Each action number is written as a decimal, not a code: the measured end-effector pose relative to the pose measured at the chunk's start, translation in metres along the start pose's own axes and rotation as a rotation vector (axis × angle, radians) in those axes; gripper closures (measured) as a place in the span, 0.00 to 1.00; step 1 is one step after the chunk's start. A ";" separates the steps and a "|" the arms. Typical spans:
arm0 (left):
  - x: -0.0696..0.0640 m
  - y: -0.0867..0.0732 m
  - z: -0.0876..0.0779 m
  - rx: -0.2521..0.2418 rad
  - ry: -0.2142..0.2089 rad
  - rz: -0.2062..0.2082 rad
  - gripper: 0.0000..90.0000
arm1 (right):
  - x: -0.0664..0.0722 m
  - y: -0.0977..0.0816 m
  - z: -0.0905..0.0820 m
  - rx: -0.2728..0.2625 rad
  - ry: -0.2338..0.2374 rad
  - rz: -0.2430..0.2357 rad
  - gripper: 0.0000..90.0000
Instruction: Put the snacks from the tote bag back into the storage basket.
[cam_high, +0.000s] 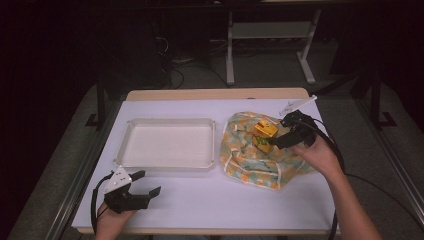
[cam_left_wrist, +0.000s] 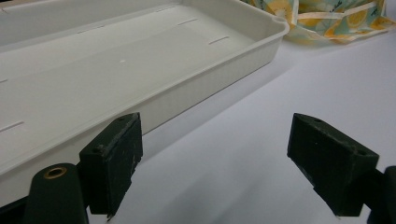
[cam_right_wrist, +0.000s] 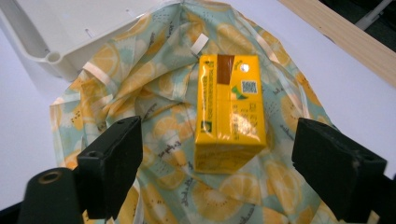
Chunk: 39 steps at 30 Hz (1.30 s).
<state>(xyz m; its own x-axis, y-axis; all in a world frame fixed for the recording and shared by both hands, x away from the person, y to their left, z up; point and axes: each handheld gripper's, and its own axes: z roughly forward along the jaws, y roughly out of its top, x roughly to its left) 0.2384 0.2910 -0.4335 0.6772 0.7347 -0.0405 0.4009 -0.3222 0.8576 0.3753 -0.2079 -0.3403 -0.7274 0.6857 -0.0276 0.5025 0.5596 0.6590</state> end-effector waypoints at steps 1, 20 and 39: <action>0.000 0.000 0.000 0.003 -0.001 0.005 0.20 | -0.001 0.004 0.002 0.006 0.005 0.005 0.18; -0.001 0.001 0.001 0.003 -0.007 0.003 0.20 | -0.006 0.015 0.032 0.070 -0.007 0.007 0.23; -0.001 0.001 0.001 0.003 -0.013 0.010 0.20 | -0.008 0.016 0.050 0.122 -0.013 0.014 0.48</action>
<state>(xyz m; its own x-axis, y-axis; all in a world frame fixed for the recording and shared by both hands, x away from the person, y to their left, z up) 0.2387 0.2887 -0.4333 0.6887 0.7240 -0.0388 0.3961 -0.3308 0.8565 0.4128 -0.1812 -0.3672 -0.7141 0.6994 -0.0297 0.5663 0.6021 0.5628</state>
